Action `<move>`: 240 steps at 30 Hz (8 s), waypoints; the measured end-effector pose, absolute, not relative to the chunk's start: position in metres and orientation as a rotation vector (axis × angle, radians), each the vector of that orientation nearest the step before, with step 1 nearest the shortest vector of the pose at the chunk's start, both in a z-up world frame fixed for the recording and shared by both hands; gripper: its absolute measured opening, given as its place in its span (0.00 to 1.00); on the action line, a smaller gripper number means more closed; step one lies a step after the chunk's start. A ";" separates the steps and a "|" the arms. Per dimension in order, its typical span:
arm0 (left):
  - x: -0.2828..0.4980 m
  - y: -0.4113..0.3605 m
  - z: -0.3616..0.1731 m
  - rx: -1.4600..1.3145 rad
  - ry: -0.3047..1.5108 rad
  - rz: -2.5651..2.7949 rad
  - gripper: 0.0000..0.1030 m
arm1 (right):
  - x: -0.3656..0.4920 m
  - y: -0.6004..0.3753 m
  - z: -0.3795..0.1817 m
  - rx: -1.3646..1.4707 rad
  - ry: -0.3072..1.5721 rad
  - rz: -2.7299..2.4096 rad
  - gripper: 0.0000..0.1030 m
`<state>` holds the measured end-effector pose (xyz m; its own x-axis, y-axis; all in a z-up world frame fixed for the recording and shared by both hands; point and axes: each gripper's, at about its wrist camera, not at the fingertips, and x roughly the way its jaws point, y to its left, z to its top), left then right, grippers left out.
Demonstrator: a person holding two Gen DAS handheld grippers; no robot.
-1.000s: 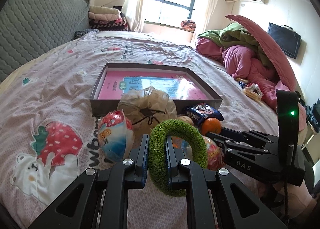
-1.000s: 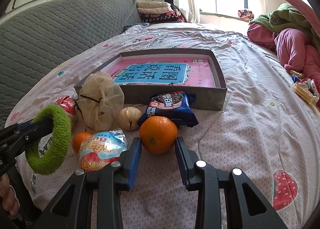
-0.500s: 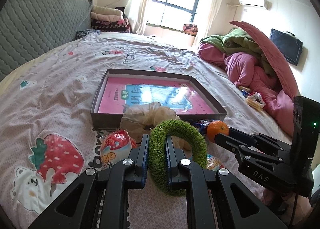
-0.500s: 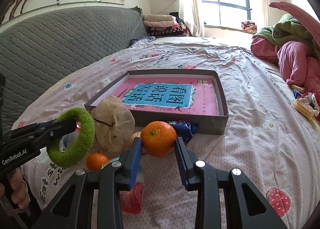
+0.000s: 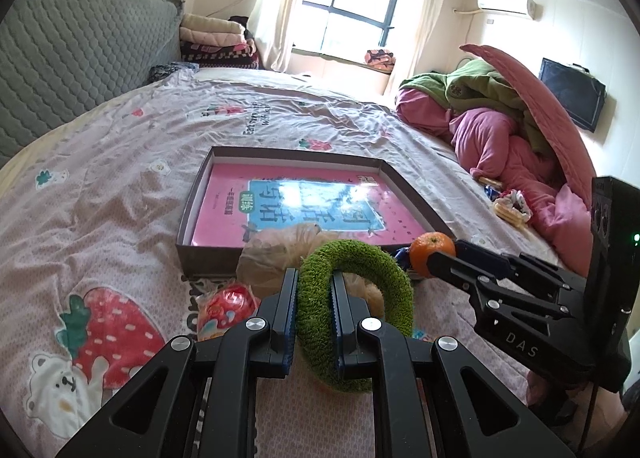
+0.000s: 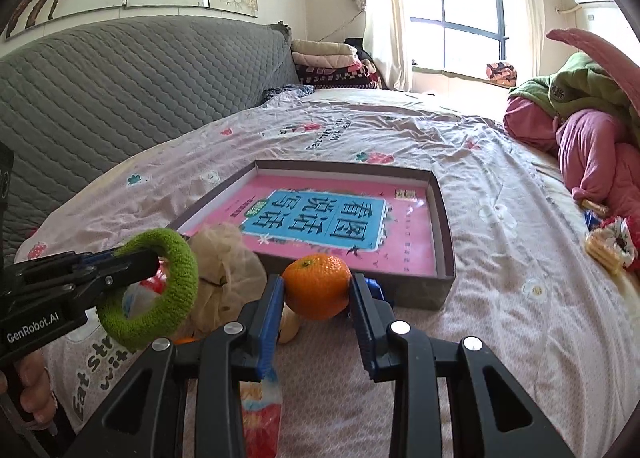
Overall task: Organize objects
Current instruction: 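Carry the green ring and the orange over the grey tray with both grippers, then open right gripper to drop the orange onto the pink book in the tray, then lower the green ring onto the book and open left gripper, then withdraw both open grippers back from the tray, then move both grippers toward the two foil-wrapped egg candies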
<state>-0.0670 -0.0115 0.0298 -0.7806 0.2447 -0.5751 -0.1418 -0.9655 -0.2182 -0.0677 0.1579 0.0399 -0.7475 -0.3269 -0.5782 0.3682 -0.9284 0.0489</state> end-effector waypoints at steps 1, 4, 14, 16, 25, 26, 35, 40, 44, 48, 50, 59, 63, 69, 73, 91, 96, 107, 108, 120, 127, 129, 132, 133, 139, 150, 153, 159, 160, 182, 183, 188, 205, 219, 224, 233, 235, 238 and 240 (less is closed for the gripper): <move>-0.070 -0.011 0.031 -0.927 -0.240 2.774 0.14 | -0.071 0.157 0.042 0.844 0.103 -2.637 0.33; -0.078 -0.009 0.036 -0.912 -0.230 2.781 0.14 | -0.081 0.157 0.044 0.837 0.105 -2.643 0.33; -0.107 -0.019 0.048 -0.882 -0.258 2.814 0.14 | -0.101 0.161 0.047 0.839 0.069 -2.647 0.33; -0.112 -0.021 0.048 -0.885 -0.262 2.818 0.14 | -0.105 0.161 0.047 0.839 0.070 -2.648 0.33; -0.131 -0.029 0.044 -0.913 -0.296 2.826 0.14 | -0.122 0.162 0.046 0.849 0.035 -2.638 0.33; -0.132 -0.030 0.043 -0.915 -0.299 2.826 0.14 | -0.124 0.162 0.046 0.850 0.030 -2.635 0.33; -0.148 -0.033 0.037 -0.942 -0.311 2.821 0.14 | -0.135 0.162 0.042 0.867 0.014 -2.635 0.33; -0.152 -0.034 0.037 -0.939 -0.314 2.825 0.14 | -0.140 0.161 0.041 0.877 0.007 -2.632 0.33; -0.156 -0.036 0.036 -0.946 -0.324 2.824 0.14 | -0.146 0.160 0.039 0.897 0.022 -2.628 0.27; -0.159 -0.038 0.034 -0.949 -0.332 2.824 0.14 | -0.152 0.158 0.033 0.933 0.028 -2.623 0.22; -0.159 -0.039 0.033 -0.954 -0.332 2.823 0.14 | -0.155 0.159 0.030 0.952 0.025 -2.625 0.21; -0.165 -0.042 0.030 -0.970 -0.336 2.824 0.14 | -0.159 0.167 0.024 0.987 -0.020 -2.627 0.21; -0.166 -0.043 0.030 -0.976 -0.338 2.826 0.14 | -0.159 0.167 0.025 0.983 -0.022 -2.627 0.21; -0.169 -0.043 0.028 -0.985 -0.334 2.834 0.14 | -0.159 0.166 0.025 0.989 -0.030 -2.627 0.21; -0.173 -0.045 0.025 -0.997 -0.333 2.839 0.14 | -0.161 0.168 0.024 0.995 -0.036 -2.627 0.21; -0.203 -0.053 0.015 -1.109 -0.347 2.844 0.15 | -0.173 0.167 0.015 1.033 -0.020 -2.624 0.21; -0.214 -0.056 0.010 -1.158 -0.357 2.827 0.15 | -0.177 0.167 0.011 1.047 -0.015 -2.626 0.21; -0.236 -0.061 -0.008 -1.294 -0.394 2.765 0.15 | -0.183 0.164 0.006 1.065 0.017 -2.632 0.21; -0.237 -0.061 -0.009 -1.305 -0.397 2.754 0.15 | -0.183 0.164 0.006 1.065 0.020 -2.633 0.21; -0.243 -0.057 -0.021 -1.405 -0.412 2.692 0.27 | -0.188 0.168 -0.001 1.115 -0.001 -2.631 0.21; -0.243 -0.058 -0.021 -1.426 -0.408 2.690 0.41 | -0.188 0.170 -0.003 1.136 0.001 -2.636 0.21; -0.243 -0.058 -0.021 -1.427 -0.405 2.689 0.42 | -0.188 0.169 -0.003 1.139 -0.001 -2.633 0.21; -0.242 -0.059 -0.020 -1.434 -0.400 2.691 0.43 | -0.187 0.170 -0.003 1.140 -0.004 -2.634 0.21; -0.242 -0.059 -0.020 -1.435 -0.399 2.691 0.43 | -0.187 0.170 -0.003 1.141 -0.006 -2.634 0.21; -0.237 -0.056 -0.014 -1.411 -0.391 2.693 0.48 | -0.184 0.174 0.000 1.147 -0.036 -2.631 0.21; -0.223 -0.051 0.000 -1.362 -0.352 2.706 0.48 | -0.180 0.179 0.010 1.128 -0.069 -2.647 0.29; -0.220 -0.052 0.003 -1.352 -0.350 2.710 0.49 | -0.179 0.178 0.012 1.126 -0.058 -2.648 0.29; -0.216 -0.053 0.008 -1.335 -0.362 2.715 0.49 | -0.177 0.175 0.013 1.122 -0.054 -2.647 0.34; -0.215 -0.053 0.009 -1.330 -0.366 2.716 0.51 | -0.176 0.175 0.013 1.122 -0.056 -2.648 0.35; -0.180 -0.061 0.029 -1.264 -0.365 2.764 0.66 | -0.154 0.174 0.032 1.045 -0.063 -2.647 0.45; -0.179 -0.063 0.029 -1.263 -0.372 2.768 0.66 | -0.153 0.173 0.033 1.039 -0.063 -2.646 0.45; -0.163 -0.066 0.031 -1.236 -0.427 2.768 0.66 | -0.145 0.170 0.039 1.011 -0.066 -2.637 0.48; -0.127 -0.063 0.041 -1.196 -0.355 2.839 0.66 | -0.125 0.168 0.055 0.936 -0.068 -2.615 0.55; -0.099 -0.052 0.046 -1.203 -0.297 2.863 0.66 | -0.105 0.172 0.074 0.860 -0.101 -2.584 0.60; -0.092 -0.051 0.048 -1.204 -0.285 2.870 0.66 | -0.096 0.176 0.076 0.845 -0.104 -2.586 0.61; -0.081 -0.052 0.047 -1.209 -0.286 2.870 0.66 | -0.079 0.176 0.072 0.827 -0.090 -2.579 0.62; -0.079 -0.052 0.046 -1.208 -0.282 2.869 0.66 | -0.074 0.175 0.071 0.824 -0.081 -2.578 0.62; -0.075 -0.052 0.046 -1.207 -0.273 2.871 0.66 | -0.068 0.174 0.070 0.813 -0.073 -2.577 0.63; -0.073 -0.051 0.046 -1.205 -0.267 2.872 0.66 | -0.065 0.174 0.070 0.806 -0.066 -2.579 0.63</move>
